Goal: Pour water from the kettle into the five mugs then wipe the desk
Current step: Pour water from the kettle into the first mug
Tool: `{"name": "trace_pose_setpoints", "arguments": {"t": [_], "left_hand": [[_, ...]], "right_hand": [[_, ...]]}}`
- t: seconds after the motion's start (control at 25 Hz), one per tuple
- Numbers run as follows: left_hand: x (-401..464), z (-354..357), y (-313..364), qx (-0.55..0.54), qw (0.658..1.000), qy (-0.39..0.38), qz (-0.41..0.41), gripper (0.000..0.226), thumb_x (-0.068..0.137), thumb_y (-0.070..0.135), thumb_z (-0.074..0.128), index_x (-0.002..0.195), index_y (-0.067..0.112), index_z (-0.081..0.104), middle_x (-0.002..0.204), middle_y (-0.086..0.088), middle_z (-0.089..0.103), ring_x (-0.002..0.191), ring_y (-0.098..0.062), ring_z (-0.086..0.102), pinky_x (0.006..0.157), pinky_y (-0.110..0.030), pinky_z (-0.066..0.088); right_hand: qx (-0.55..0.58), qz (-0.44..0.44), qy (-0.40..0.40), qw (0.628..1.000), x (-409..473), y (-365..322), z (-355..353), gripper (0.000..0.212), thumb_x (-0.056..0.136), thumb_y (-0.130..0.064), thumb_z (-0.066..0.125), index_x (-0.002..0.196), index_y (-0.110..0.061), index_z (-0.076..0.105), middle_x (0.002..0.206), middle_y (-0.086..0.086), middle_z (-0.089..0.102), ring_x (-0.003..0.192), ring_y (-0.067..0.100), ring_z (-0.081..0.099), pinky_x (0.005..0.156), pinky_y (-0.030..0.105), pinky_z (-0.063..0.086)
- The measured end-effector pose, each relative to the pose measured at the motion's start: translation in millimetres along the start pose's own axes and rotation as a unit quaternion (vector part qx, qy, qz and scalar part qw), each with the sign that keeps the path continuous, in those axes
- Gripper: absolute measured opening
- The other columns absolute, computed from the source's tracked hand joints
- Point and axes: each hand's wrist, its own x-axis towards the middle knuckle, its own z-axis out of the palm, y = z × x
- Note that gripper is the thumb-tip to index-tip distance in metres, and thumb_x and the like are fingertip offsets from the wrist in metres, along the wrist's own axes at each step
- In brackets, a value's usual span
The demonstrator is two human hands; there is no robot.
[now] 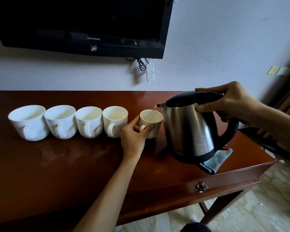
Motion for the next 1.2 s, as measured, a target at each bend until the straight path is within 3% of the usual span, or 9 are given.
{"name": "trace_pose_setpoints", "arguments": {"t": [0.24,0.44,0.6,0.76,0.88,1.2], "left_hand": [[-0.3,-0.6,0.4,-0.007,1.0,-0.002,-0.003,0.075,0.072,0.048,0.085,0.136,0.014,0.064,0.055,0.01,0.046,0.054,-0.005,0.046,0.065,-0.031,0.048],[-0.6,-0.8,2.5,-0.005,1.0,-0.005,-0.005,0.069,0.075,0.043,0.086,0.135,0.016,0.065,0.055,0.008,0.047,0.056,-0.007,0.046,0.066,-0.04,0.052],[-0.7,-1.6,3.2,-0.001,1.0,-0.005,-0.003,0.071,0.074,0.047,0.084,0.136,0.016,0.065,0.056,0.009,0.048,0.055,-0.005,0.047,0.065,-0.034,0.051],[-2.5,-3.2,7.0,-0.001,1.0,-0.01,0.0,0.079,0.068,0.063,0.075,0.133,0.019,0.067,0.057,0.005,0.05,0.057,-0.006,0.049,0.066,-0.046,0.054],[-2.5,-3.3,7.1,0.006,1.0,-0.011,-0.004,0.08,0.068,0.063,0.074,0.134,0.02,0.067,0.058,0.004,0.051,0.058,-0.006,0.049,0.068,-0.05,0.054],[-2.3,-3.2,6.7,-0.009,1.0,-0.011,-0.006,0.077,0.069,0.057,0.079,0.135,0.017,0.066,0.051,0.011,0.045,0.052,-0.004,0.046,0.063,-0.036,0.048]], "right_hand": [[-0.008,-0.001,-0.001,1.0,0.1,-3.2,2.4,0.054,0.059,-0.018,0.089,0.112,-0.024,0.078,0.044,-0.001,0.036,0.038,0.016,0.026,0.041,0.024,0.026],[-0.008,-0.001,-0.002,1.0,0.8,-4.0,2.7,0.053,0.061,-0.015,0.089,0.112,-0.023,0.078,0.044,-0.001,0.035,0.038,0.016,0.025,0.041,0.024,0.026],[-0.014,-0.004,-0.005,1.0,0.9,-5.6,3.3,0.049,0.065,-0.013,0.089,0.111,-0.024,0.077,0.042,-0.002,0.035,0.036,0.015,0.026,0.04,0.024,0.026],[-0.015,-0.005,-0.01,1.0,2.2,-5.3,3.3,0.051,0.062,-0.016,0.089,0.111,-0.023,0.078,0.043,-0.002,0.036,0.037,0.016,0.026,0.04,0.024,0.027],[-0.011,-0.004,-0.008,1.0,2.6,-3.6,2.4,0.053,0.06,-0.017,0.089,0.112,-0.022,0.078,0.045,0.0,0.035,0.039,0.017,0.025,0.041,0.024,0.026],[-0.017,0.0,0.0,1.0,2.7,-3.6,4.1,0.052,0.063,-0.013,0.091,0.113,-0.023,0.078,0.048,0.004,0.034,0.042,0.018,0.025,0.043,0.026,0.025]]}}
